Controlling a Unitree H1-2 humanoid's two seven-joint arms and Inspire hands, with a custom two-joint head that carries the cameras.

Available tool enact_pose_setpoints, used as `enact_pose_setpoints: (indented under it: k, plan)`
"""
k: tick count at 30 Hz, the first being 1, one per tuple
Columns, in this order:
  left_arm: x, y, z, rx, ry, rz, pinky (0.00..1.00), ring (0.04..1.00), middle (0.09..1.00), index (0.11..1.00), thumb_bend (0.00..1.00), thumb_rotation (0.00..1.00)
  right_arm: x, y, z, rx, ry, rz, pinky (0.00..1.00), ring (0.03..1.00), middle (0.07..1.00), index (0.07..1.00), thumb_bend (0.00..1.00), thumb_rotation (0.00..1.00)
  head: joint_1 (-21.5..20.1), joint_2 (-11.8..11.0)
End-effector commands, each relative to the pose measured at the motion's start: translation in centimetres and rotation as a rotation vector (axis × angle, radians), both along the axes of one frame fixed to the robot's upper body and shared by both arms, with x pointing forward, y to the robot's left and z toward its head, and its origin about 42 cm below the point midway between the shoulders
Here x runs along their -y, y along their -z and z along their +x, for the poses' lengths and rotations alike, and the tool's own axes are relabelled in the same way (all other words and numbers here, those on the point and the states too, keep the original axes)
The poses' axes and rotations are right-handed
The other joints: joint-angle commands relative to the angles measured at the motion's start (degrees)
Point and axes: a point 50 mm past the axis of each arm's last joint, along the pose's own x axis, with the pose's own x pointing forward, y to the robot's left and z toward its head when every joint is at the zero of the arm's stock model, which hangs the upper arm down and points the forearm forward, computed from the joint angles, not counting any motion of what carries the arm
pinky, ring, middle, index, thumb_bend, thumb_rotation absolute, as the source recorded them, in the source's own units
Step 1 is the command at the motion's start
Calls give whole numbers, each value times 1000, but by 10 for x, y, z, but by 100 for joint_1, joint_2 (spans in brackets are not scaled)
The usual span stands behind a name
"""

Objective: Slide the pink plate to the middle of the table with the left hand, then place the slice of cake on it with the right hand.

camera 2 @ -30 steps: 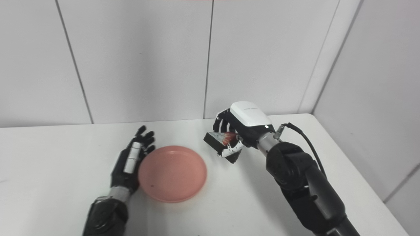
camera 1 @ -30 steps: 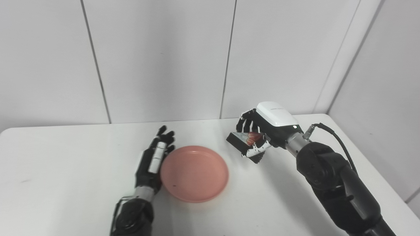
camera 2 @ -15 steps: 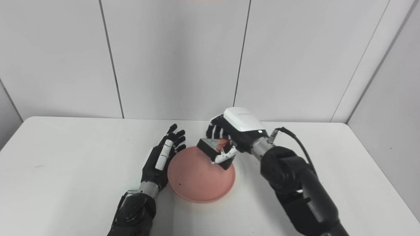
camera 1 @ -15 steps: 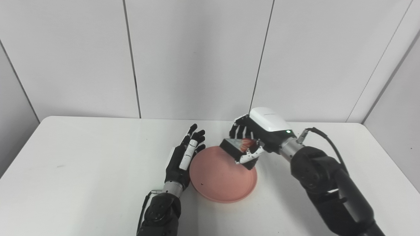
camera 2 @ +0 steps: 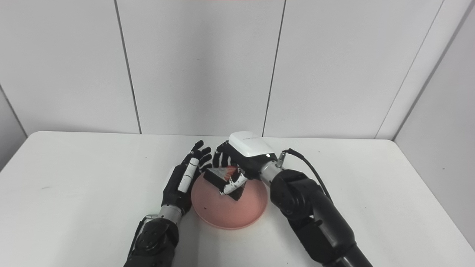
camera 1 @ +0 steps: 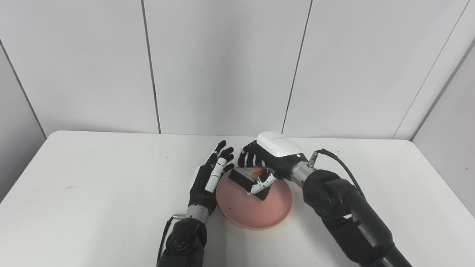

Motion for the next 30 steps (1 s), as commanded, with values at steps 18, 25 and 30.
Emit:
enact_pose_setpoints:
  k: [18,25,30]
  plan:
    - [-8,41,-22,-152,8,33,844,914,905,918,790,783,-10,7,11,17,-40,-41,353,431,526,474,518,0,-74,74]
    - [-10,42,-22,-153,8,36,860,913,906,920,796,791,-11,5,9,21,-38,-70,367,467,557,485,526,89,-92,72]
    - [-12,41,-23,-145,5,46,847,910,895,908,818,792,-8,1,2,3,-44,-147,621,710,739,687,976,353,-116,90]
